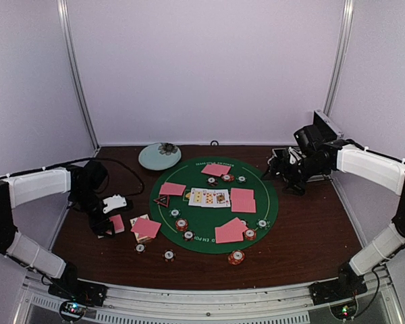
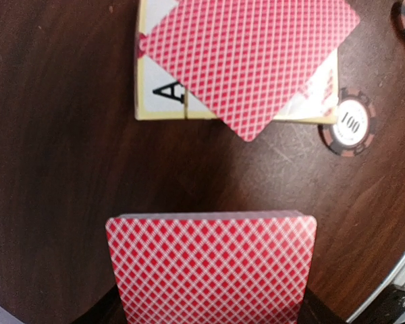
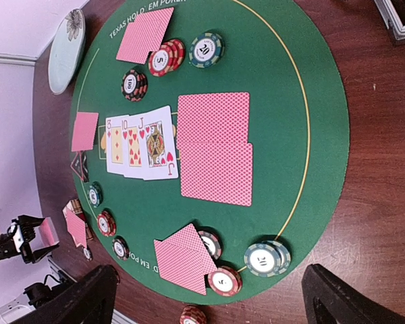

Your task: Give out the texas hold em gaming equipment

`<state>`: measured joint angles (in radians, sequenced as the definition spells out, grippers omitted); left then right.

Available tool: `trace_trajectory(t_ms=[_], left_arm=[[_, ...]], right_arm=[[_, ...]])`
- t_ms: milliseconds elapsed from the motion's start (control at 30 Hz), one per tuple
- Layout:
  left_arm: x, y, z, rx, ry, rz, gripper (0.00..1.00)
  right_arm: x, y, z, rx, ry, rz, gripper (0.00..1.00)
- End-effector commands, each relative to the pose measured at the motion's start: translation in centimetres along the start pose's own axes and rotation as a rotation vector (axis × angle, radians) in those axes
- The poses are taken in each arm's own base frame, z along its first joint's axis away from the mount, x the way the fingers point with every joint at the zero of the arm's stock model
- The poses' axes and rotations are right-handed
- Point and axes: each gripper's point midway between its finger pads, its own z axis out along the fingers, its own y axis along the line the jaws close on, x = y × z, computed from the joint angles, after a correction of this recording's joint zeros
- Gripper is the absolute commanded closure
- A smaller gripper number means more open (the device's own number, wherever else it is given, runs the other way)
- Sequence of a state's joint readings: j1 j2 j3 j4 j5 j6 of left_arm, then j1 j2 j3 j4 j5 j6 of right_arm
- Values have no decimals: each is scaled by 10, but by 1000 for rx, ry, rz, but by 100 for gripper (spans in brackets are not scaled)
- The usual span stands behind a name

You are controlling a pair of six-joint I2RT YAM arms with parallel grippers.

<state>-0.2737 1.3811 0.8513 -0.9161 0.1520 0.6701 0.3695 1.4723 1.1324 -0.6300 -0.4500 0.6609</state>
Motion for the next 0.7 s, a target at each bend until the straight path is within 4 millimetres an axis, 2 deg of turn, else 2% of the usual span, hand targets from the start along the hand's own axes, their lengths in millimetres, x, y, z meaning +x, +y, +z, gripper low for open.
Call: trace_trajectory(t_ms=[0, 133, 267, 433, 533, 600, 667], left_arm=[[4, 18, 19, -86, 8, 63, 100], [6, 12, 29, -46, 7, 68, 99], [1, 7, 33, -12, -13, 74, 90], [-1, -7, 40, 28, -4, 115, 73], [-1, -13, 43, 38, 8, 130, 66], [-2, -12, 43, 38, 7, 125, 51], [-3, -12, 40, 40, 6, 126, 43]], right_arm=[[6, -3, -11, 40, -10, -9, 1], [13, -6, -8, 45, -1, 1, 1], [17, -7, -7, 49, 5, 4, 1], [20, -9, -8, 57, 17, 12, 0], [20, -11, -10, 76, 15, 5, 1], [19, -10, -14, 83, 10, -3, 1], [16, -9, -17, 84, -4, -5, 0]])
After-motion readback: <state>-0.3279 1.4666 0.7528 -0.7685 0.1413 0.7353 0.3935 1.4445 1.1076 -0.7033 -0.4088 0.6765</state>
